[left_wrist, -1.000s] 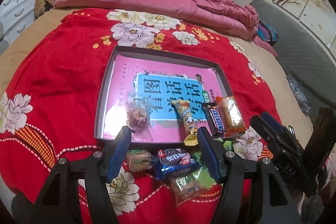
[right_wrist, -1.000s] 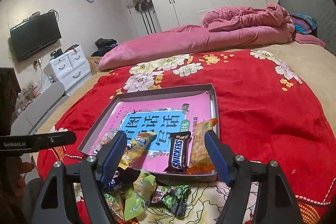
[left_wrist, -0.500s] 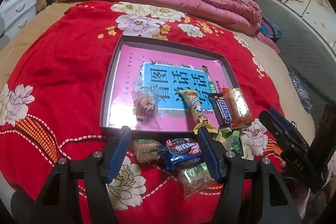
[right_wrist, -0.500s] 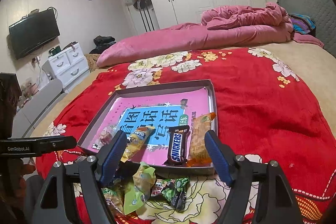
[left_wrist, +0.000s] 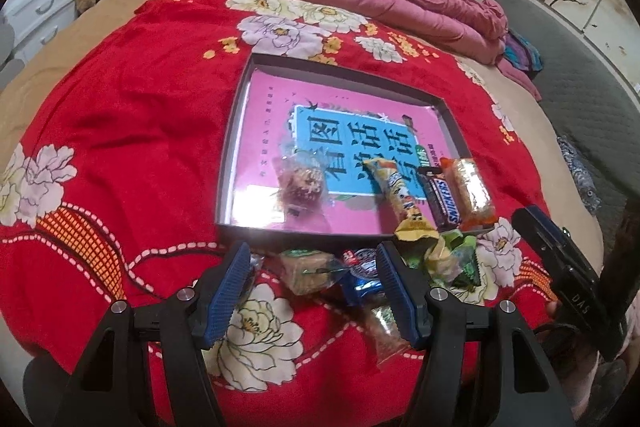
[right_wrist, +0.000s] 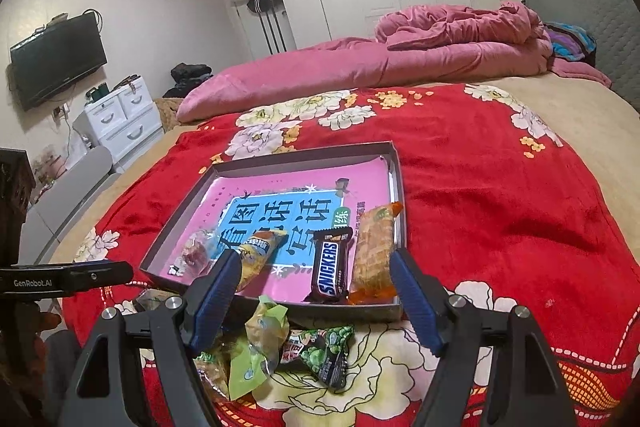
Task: Organize snacks
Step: 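Withdraw both tools from the tray back to the snack pile, then grasp the blue biscuit pack with the left tool while the right tool grasps the green snack bag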
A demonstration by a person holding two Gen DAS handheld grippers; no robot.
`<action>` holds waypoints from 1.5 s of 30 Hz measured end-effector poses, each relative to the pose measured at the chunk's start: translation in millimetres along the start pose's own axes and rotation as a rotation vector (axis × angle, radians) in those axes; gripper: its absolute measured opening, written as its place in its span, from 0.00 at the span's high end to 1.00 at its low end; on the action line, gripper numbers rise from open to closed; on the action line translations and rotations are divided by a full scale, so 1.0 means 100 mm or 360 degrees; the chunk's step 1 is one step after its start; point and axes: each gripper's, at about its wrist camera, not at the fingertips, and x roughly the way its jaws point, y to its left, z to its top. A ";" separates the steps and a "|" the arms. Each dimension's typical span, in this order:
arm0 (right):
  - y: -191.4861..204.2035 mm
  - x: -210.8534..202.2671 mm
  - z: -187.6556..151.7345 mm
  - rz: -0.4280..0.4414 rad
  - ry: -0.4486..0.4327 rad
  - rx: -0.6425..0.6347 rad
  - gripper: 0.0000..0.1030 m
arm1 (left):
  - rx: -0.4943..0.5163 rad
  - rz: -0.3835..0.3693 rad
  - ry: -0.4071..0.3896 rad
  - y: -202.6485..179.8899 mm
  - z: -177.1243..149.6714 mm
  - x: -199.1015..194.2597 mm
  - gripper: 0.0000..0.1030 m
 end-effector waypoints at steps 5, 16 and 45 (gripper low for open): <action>0.02 0.00 -0.04 -0.0007 0.0025 -0.0005 0.26 | -0.0007 0.0011 0.0030 0.06 -0.06 0.04 0.35; 0.09 0.03 -0.13 0.0004 0.0092 -0.0048 0.26 | 0.0008 0.0017 0.0076 0.08 -0.15 0.10 0.35; 0.32 0.48 -0.41 0.0051 0.0422 -0.0281 0.41 | 0.0130 -0.0118 0.0186 -0.49 -0.31 0.37 0.35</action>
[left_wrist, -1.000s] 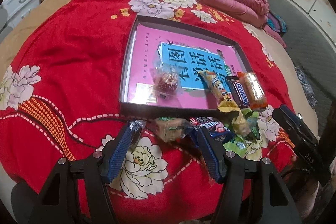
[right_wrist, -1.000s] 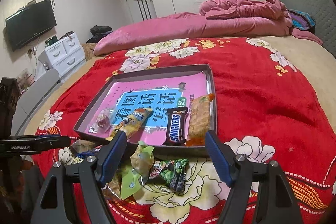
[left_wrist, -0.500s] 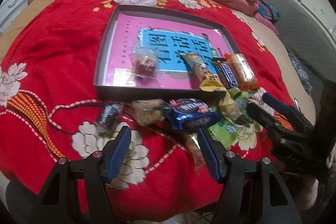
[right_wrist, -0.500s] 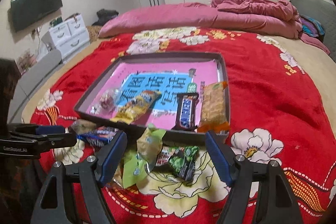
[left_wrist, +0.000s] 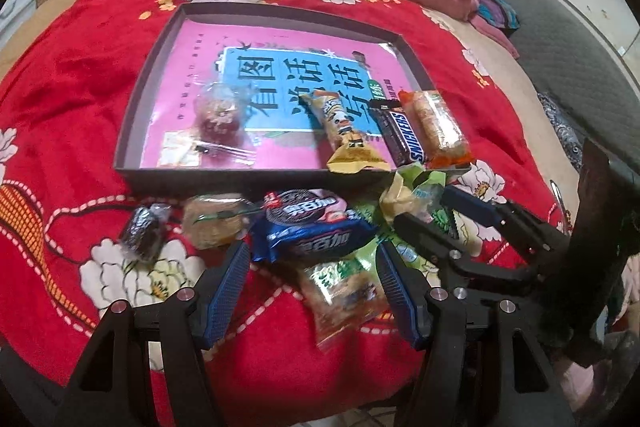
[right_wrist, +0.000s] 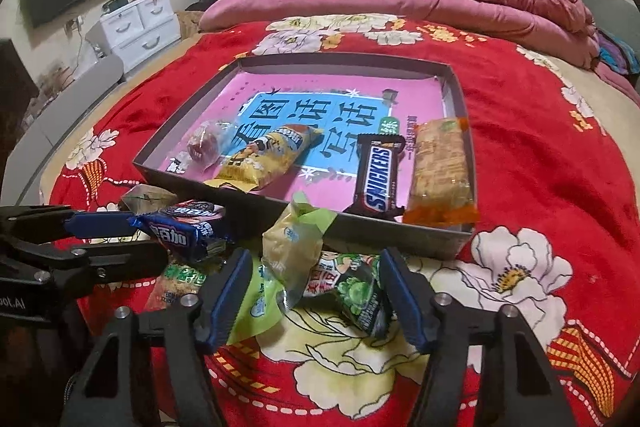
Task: Organize snacks
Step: 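Grasp the blue biscuit pack with the left tool while the right tool grasps the green snack bag, then lift both held snacks off the pile toward the tray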
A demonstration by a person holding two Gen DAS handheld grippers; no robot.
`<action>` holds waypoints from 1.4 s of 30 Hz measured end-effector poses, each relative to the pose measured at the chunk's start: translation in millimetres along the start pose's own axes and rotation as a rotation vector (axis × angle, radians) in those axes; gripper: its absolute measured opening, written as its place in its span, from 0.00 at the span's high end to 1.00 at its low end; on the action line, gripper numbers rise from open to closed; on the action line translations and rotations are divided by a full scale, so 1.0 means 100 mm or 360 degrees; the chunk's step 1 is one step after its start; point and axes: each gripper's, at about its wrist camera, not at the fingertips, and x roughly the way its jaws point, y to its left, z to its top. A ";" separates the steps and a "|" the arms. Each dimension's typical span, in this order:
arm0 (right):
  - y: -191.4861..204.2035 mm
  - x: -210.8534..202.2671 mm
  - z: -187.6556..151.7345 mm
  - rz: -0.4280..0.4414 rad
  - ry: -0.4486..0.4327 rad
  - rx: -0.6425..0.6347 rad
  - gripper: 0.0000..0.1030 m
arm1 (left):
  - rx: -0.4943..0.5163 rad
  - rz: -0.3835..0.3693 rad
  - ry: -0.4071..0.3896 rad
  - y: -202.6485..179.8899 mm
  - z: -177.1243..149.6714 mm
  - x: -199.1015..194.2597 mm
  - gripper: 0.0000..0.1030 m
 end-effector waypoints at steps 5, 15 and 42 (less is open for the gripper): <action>0.00 0.05 0.02 0.0065 -0.0003 -0.0004 0.54 | 0.0004 0.0011 0.0021 -0.04 0.04 0.10 0.35; 0.08 0.18 0.04 0.0158 0.0019 -0.0052 0.64 | -0.0041 -0.0005 0.0046 -0.03 0.13 0.22 0.35; -0.16 -0.08 0.07 0.0091 -0.0049 0.0027 0.67 | -0.0115 0.0153 0.0140 -0.09 0.28 0.52 0.34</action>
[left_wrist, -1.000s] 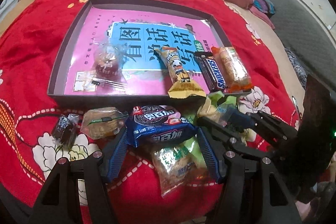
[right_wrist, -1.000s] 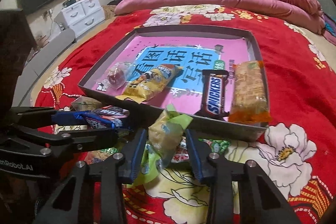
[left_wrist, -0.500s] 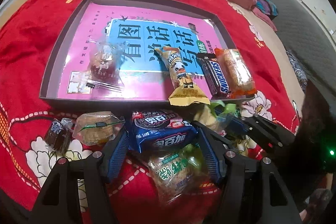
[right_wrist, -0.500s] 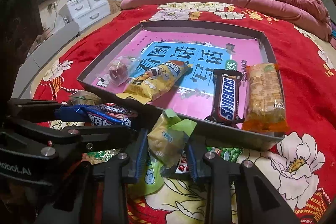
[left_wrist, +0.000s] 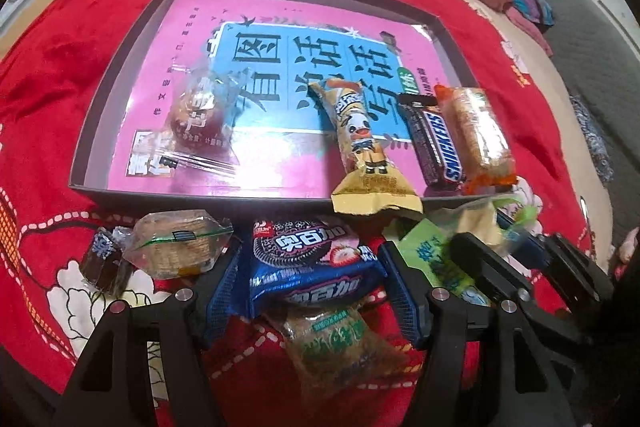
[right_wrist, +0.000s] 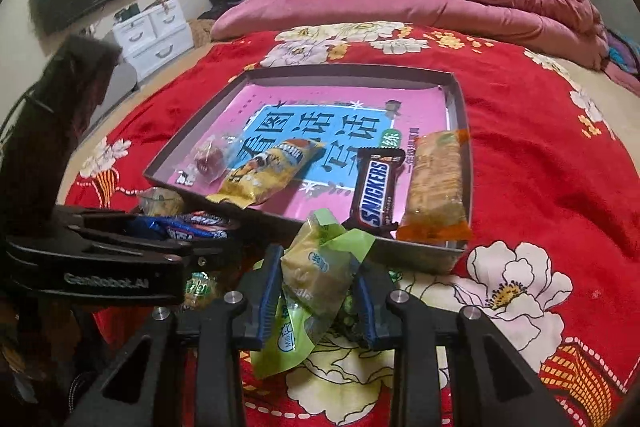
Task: Organize snacks
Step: 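Lift both held snacks off the pile toward the tray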
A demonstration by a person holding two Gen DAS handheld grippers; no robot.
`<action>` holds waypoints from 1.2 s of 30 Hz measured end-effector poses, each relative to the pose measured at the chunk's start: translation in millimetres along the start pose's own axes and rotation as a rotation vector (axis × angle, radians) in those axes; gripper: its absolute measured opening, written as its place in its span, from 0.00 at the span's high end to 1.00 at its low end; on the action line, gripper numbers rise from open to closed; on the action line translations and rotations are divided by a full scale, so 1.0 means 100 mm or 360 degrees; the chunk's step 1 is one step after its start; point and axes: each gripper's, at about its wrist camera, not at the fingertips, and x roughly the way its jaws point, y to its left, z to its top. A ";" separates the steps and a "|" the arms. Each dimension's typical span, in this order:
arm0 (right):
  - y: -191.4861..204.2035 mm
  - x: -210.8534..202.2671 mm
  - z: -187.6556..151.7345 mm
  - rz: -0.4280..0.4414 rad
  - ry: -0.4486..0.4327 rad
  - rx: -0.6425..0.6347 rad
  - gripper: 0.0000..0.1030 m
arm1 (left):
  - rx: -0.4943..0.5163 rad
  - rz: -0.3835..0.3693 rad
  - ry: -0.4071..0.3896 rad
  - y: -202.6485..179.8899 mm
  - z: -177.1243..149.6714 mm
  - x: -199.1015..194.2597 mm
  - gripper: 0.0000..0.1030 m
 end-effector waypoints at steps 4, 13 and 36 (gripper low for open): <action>-0.02 -0.01 0.01 -0.0001 -0.0003 0.0013 0.67 | -0.0028 0.0047 0.0029 -0.01 0.02 0.09 0.34; -0.09 -0.04 0.03 0.0002 -0.0032 0.0068 0.67 | -0.0071 0.0013 0.0023 0.04 0.03 0.13 0.40; -0.19 -0.13 0.06 0.0041 -0.0108 0.0173 0.67 | -0.0057 -0.0160 -0.0079 0.11 -0.09 -0.36 0.41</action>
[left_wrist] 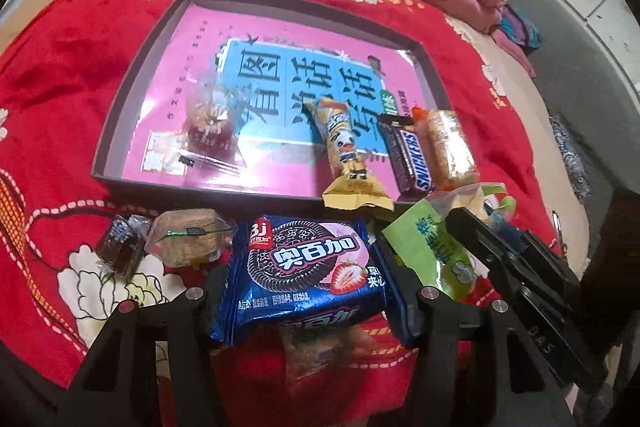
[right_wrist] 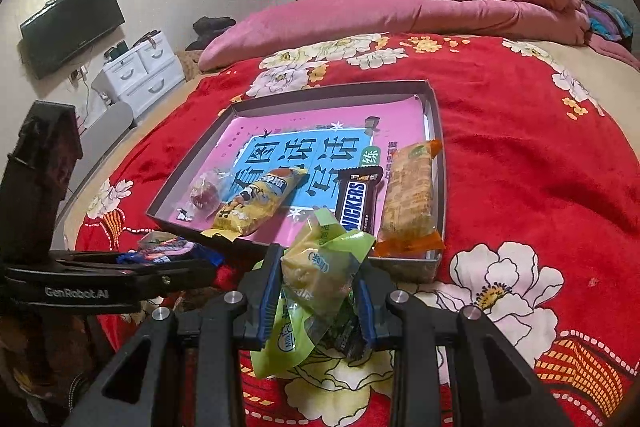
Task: Organize snacks
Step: 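Lift both held snacks off the pile toward the tray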
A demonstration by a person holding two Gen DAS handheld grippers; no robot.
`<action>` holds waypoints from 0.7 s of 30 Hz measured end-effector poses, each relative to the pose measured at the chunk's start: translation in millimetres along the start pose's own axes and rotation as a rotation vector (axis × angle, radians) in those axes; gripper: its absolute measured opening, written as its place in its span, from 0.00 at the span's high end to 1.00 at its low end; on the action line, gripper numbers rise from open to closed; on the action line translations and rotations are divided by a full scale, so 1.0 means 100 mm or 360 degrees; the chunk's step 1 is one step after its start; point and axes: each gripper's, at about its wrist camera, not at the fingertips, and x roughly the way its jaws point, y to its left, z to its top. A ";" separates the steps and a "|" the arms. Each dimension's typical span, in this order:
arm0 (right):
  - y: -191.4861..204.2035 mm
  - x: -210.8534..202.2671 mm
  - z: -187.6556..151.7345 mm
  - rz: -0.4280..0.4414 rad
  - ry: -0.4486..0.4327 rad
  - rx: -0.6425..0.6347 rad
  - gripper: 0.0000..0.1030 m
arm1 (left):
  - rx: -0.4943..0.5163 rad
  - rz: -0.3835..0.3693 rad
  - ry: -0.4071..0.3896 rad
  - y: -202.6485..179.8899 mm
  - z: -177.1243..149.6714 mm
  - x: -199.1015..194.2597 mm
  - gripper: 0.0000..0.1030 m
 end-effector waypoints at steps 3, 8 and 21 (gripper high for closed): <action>-0.01 -0.01 0.01 0.0004 -0.0008 0.0016 0.67 | 0.0009 -0.0020 -0.0012 0.00 -0.02 -0.08 0.41; -0.02 -0.05 0.01 0.0001 -0.0034 0.0026 0.67 | -0.0005 -0.0036 -0.0029 0.05 -0.05 -0.17 0.41; -0.06 -0.13 0.05 0.0002 -0.0104 0.0054 0.67 | -0.0046 -0.0074 -0.0122 0.13 0.02 -0.41 0.41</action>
